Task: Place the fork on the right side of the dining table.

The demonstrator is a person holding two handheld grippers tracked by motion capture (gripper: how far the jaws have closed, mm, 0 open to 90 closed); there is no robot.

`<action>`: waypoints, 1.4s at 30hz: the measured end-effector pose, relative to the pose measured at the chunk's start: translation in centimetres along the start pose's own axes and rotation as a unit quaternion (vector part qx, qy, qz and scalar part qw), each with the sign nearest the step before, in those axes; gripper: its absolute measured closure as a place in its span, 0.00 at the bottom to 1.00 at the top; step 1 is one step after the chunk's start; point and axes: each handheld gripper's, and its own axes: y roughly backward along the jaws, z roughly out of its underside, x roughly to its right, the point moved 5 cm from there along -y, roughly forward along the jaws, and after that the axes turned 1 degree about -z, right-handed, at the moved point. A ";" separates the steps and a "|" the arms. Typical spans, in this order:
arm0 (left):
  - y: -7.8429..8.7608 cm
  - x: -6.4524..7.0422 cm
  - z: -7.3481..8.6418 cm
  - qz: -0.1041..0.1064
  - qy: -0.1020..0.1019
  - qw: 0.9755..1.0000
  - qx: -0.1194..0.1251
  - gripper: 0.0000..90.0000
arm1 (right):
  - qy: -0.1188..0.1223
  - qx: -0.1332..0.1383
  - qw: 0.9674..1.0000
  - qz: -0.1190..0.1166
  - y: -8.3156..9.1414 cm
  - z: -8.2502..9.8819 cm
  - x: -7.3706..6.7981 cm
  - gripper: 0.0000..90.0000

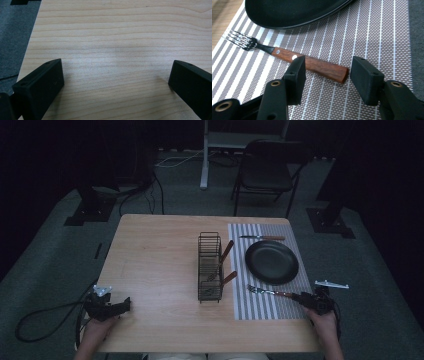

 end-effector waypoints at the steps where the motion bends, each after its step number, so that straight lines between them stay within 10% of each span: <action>1: 0.0 0.0 0.0 0.000 0.000 1.000 0.000 0.00 | 0.001 0.002 1.000 0.004 0.0 0.0 0.0 0.51; 17: 0.0 0.0 0.0 0.000 0.001 1.000 0.001 0.00 | 0.048 0.005 0.999 -0.027 0.6 1.7 -3.9 0.27; 42: 0.0 0.0 0.0 0.000 0.000 1.000 0.000 0.00 | 0.057 0.037 0.996 0.059 -1.5 -0.1 -1.4 0.20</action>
